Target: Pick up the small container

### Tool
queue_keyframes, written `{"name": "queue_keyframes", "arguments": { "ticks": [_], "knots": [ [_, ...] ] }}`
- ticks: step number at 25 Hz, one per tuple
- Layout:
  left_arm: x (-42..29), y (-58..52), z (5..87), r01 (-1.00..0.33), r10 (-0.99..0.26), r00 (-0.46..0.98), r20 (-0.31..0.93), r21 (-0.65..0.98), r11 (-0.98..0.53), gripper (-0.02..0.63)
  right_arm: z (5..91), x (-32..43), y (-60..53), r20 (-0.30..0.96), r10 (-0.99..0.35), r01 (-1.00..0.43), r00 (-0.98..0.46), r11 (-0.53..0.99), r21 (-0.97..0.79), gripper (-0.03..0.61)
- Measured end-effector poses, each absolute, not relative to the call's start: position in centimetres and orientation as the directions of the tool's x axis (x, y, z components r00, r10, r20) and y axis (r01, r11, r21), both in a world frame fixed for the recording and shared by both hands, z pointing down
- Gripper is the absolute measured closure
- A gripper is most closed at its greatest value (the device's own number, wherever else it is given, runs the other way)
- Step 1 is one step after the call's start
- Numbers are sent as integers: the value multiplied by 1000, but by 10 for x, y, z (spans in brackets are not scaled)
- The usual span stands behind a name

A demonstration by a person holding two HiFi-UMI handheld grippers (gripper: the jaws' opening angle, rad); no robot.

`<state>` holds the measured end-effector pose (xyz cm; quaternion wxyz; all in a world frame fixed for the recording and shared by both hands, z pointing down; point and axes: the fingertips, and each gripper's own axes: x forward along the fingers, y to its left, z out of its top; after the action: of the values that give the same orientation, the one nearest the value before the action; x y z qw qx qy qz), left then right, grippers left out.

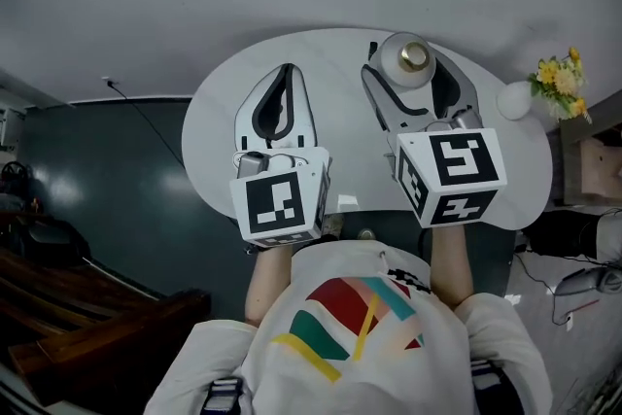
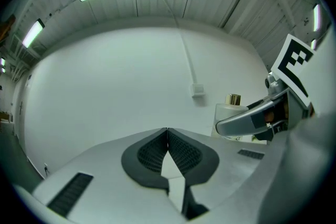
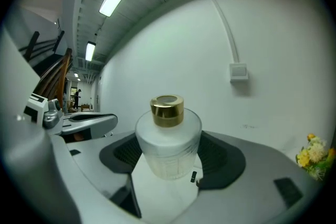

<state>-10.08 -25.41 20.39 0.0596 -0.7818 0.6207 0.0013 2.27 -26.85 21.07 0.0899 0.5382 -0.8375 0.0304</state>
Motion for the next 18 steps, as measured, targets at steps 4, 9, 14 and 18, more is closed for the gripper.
{"name": "queue_keyframes", "arguments": {
  "ticks": [4, 9, 14, 18],
  "knots": [
    [-93, -236, 200, -966, -965, 245, -91, -107, -235, 597, 211, 19, -237, 164, -889, -897, -428, 440, 45, 244],
    [-86, -215, 193, -966, -963, 247, -110, -99, -237, 597, 218, 20, -209, 150, -886, -893, -439, 448, 33, 244],
    [-83, -200, 194, -962, -960, 262, -103, -114, -250, 597, 225, 24, -196, 151, -891, -897, -429, 439, 43, 244],
    [-78, -196, 193, -959, -956, 272, -111, -119, -259, 597, 230, 24, -192, 160, -883, -890, -442, 454, 45, 244]
  ]
}}
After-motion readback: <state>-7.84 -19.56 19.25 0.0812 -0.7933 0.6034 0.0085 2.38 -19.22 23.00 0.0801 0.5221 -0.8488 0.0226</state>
